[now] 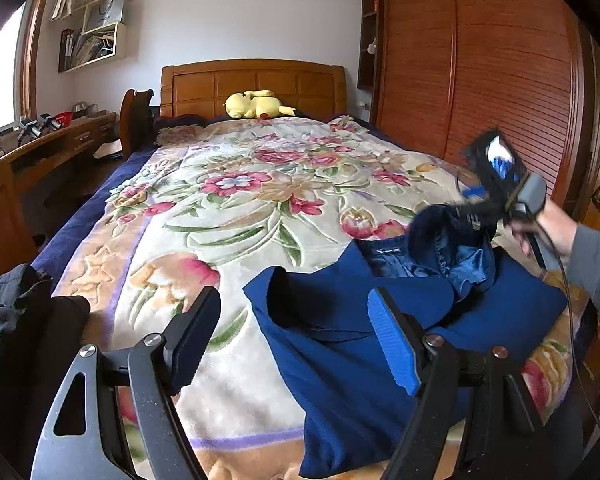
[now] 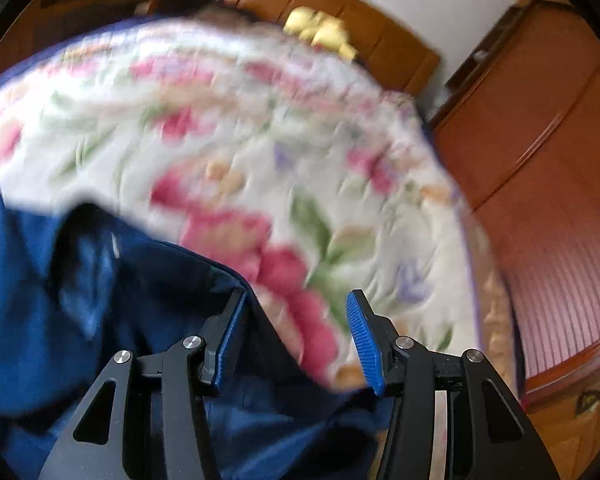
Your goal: Fold large clothes
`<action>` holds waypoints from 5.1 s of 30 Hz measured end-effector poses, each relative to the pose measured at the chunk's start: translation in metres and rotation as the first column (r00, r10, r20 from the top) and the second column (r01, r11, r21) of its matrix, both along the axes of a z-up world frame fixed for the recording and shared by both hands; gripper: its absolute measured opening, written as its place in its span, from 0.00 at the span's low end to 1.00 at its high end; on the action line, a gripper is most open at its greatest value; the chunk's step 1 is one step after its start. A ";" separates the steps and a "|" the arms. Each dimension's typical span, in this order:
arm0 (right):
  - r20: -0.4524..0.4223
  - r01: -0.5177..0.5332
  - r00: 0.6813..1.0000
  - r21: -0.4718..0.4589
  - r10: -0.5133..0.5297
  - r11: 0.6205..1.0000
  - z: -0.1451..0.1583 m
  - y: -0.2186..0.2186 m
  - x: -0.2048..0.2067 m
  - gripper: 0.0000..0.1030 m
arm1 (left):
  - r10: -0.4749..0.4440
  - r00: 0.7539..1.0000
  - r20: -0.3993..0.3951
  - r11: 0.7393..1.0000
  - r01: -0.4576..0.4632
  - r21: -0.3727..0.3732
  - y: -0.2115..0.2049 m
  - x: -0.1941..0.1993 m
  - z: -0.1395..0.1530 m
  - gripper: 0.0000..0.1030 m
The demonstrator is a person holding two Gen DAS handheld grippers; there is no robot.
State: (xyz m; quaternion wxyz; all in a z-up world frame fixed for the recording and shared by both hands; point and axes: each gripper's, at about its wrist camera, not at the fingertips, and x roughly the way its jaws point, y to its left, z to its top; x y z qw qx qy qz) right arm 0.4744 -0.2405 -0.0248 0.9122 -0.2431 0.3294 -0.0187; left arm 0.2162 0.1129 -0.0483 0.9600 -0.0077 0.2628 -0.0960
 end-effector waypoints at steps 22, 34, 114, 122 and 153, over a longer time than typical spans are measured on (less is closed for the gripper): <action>-0.164 -0.549 0.787 0.256 0.595 0.796 -0.045 0.086 -0.113 0.51 | 0.053 0.998 -0.023 0.999 -0.053 -0.002 0.029 -0.003 -0.008 0.75; -0.256 -0.511 0.834 -0.023 0.489 0.859 -0.073 0.109 -0.061 0.45 | 0.047 0.999 -0.026 0.999 -0.047 0.001 0.027 -0.001 -0.010 0.75; -0.100 -0.535 0.803 0.312 0.588 0.785 -0.038 0.038 -0.026 0.40 | 0.227 0.959 -0.167 0.973 -0.229 0.009 0.018 0.135 -0.040 0.75; -0.210 -0.514 0.815 0.166 0.539 0.842 -0.067 0.051 -0.025 0.40 | 0.191 0.969 -0.155 0.981 -0.191 0.014 0.009 0.120 -0.036 0.75; 0.036 -0.219 0.976 0.140 0.216 0.966 -0.024 -0.027 0.019 0.30 | -0.047 0.991 -0.126 0.999 0.046 -0.009 -0.077 0.070 -0.023 0.75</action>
